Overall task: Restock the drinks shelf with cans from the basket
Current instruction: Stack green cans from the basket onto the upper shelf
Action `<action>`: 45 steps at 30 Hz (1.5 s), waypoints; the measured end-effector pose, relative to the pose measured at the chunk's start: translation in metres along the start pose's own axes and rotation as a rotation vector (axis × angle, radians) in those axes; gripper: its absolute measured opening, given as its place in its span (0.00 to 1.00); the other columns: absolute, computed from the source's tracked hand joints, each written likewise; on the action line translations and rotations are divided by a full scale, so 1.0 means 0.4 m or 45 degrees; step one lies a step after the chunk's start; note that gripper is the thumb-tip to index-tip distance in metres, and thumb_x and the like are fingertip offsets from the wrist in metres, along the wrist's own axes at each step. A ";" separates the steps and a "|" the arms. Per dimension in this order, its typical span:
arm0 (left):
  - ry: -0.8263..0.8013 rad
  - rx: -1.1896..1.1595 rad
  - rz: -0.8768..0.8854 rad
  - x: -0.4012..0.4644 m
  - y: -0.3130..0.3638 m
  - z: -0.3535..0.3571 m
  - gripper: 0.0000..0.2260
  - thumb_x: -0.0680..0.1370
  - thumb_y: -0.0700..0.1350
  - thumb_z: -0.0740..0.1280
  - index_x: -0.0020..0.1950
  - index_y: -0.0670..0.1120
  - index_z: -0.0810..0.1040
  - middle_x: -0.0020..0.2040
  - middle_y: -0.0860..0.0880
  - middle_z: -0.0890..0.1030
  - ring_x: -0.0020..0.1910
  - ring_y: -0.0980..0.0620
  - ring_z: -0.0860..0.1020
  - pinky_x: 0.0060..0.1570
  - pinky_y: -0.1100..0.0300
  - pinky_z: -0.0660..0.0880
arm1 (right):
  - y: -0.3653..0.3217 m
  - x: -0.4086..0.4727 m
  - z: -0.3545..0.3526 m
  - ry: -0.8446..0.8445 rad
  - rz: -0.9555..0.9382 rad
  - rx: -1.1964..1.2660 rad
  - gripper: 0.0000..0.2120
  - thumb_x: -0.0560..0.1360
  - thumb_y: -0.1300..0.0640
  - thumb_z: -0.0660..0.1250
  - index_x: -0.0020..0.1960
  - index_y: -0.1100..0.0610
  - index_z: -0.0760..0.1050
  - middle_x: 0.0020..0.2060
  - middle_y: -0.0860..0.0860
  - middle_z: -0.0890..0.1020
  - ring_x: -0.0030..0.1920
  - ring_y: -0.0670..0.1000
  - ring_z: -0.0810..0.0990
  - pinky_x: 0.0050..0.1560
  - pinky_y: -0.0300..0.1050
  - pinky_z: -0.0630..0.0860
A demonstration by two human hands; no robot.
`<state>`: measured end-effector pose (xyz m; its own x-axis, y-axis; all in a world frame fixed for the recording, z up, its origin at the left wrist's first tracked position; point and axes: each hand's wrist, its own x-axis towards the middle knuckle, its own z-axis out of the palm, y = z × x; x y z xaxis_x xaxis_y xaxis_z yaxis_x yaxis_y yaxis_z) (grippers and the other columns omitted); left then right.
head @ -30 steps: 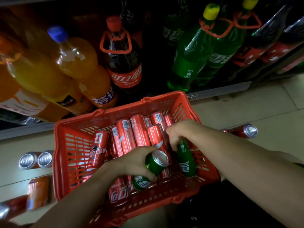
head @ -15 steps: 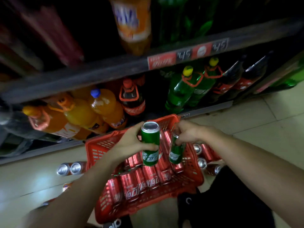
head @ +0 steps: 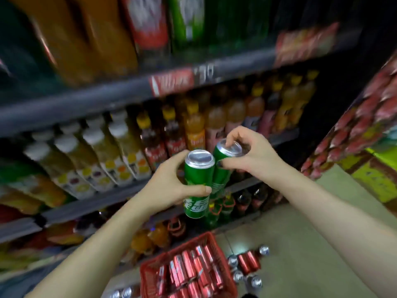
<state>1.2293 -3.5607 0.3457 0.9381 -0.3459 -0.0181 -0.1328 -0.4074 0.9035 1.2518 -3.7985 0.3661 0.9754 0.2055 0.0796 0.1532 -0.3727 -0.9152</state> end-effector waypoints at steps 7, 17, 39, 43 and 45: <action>0.165 0.015 0.356 0.039 0.572 -0.201 0.29 0.65 0.50 0.82 0.64 0.60 0.78 0.59 0.62 0.85 0.59 0.62 0.83 0.58 0.63 0.80 | -0.515 0.070 -0.276 0.186 -0.449 0.210 0.15 0.65 0.65 0.80 0.45 0.49 0.80 0.47 0.51 0.87 0.47 0.48 0.84 0.47 0.44 0.81; 0.442 0.139 0.691 0.102 1.084 -0.377 0.14 0.71 0.44 0.81 0.54 0.51 0.84 0.49 0.52 0.89 0.50 0.55 0.87 0.50 0.62 0.81 | -0.985 0.159 -0.513 0.530 -0.882 0.247 0.11 0.69 0.57 0.78 0.50 0.54 0.81 0.46 0.57 0.86 0.44 0.52 0.85 0.46 0.47 0.82; 0.733 -0.001 0.507 0.504 1.345 -0.437 0.20 0.65 0.50 0.85 0.51 0.45 0.84 0.46 0.49 0.89 0.46 0.51 0.88 0.54 0.50 0.84 | -1.097 0.465 -0.790 1.030 -0.930 -0.509 0.11 0.78 0.53 0.71 0.59 0.54 0.80 0.57 0.54 0.80 0.53 0.50 0.78 0.44 0.26 0.67; 0.728 0.012 0.503 0.541 1.339 -0.423 0.18 0.66 0.48 0.84 0.51 0.45 0.84 0.47 0.49 0.88 0.46 0.51 0.88 0.54 0.51 0.84 | -1.063 0.474 -0.793 0.992 -0.956 -0.644 0.13 0.82 0.54 0.65 0.65 0.57 0.76 0.56 0.52 0.73 0.54 0.47 0.72 0.52 0.33 0.67; 0.718 0.040 0.490 0.552 1.336 -0.418 0.18 0.66 0.49 0.84 0.52 0.44 0.86 0.46 0.49 0.89 0.46 0.50 0.88 0.54 0.51 0.84 | -1.060 0.479 -0.796 0.983 -0.960 -0.716 0.14 0.84 0.53 0.63 0.67 0.57 0.74 0.59 0.54 0.74 0.54 0.48 0.71 0.54 0.37 0.66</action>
<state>1.4191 -3.7135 0.8962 0.8442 0.0185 0.5357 -0.4918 -0.3706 0.7879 1.4243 -3.8891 0.8951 0.4208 0.0188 0.9070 0.5828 -0.7717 -0.2544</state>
